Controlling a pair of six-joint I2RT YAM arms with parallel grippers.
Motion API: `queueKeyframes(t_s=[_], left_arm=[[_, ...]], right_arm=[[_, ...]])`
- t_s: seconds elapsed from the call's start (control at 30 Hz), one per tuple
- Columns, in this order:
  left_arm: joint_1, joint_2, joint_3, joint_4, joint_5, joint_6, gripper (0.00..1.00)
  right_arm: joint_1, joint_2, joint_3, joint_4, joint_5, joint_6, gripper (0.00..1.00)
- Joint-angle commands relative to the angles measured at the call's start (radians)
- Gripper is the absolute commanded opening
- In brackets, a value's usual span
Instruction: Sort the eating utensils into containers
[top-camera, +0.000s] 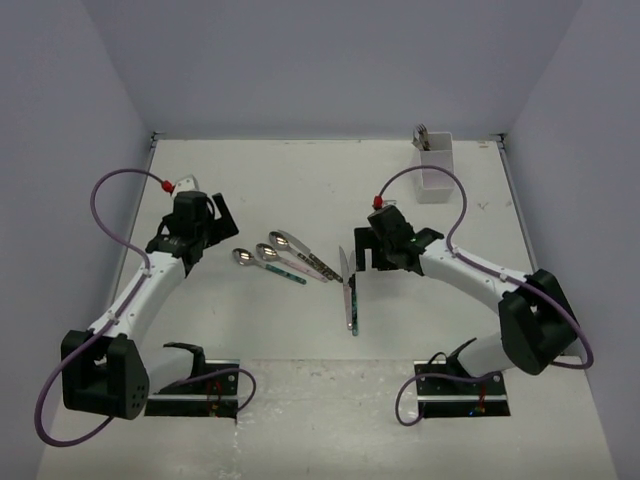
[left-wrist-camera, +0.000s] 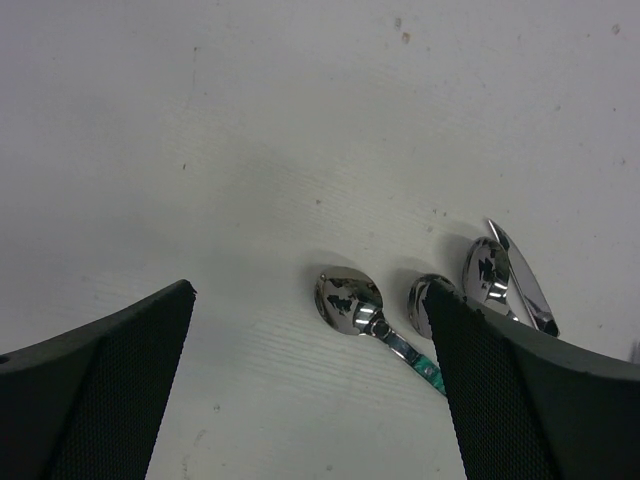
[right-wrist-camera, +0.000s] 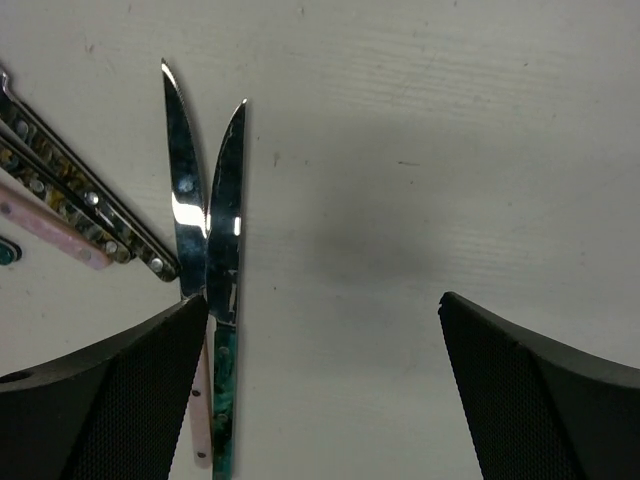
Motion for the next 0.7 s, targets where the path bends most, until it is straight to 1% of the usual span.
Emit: queueKeyframes(t_s=[0.0,0.07,0.2,0.27,0.47,0.67], left_arm=[[-0.005,-0.053,-0.030,0.049,0.032,-0.028,1.00],[-0.005,-0.069,-0.043,0.057,0.044,-0.029,1.00],[-0.005,-0.092,-0.056,0.055,0.033,-0.034,1.00],[-0.005,-0.100,-0.063,0.055,0.037,-0.034,1.00],[-0.005,-0.125,-0.060,0.046,0.041,-0.029,1.00],[-0.005,-0.128,-0.046,0.029,0.038,-0.014,1.00]], right_arm=[[0.051,0.012,-0.008,-0.020,-0.025,0.051,0.99],[0.086,0.055,-0.009,-0.027,-0.031,0.051,0.99],[0.155,0.124,-0.015,-0.040,0.008,0.047,0.99],[0.167,0.153,-0.020,-0.040,0.010,0.058,0.99],[0.204,0.170,-0.049,-0.044,0.024,0.104,0.99],[0.227,0.180,-0.054,-0.107,0.096,0.183,0.98]])
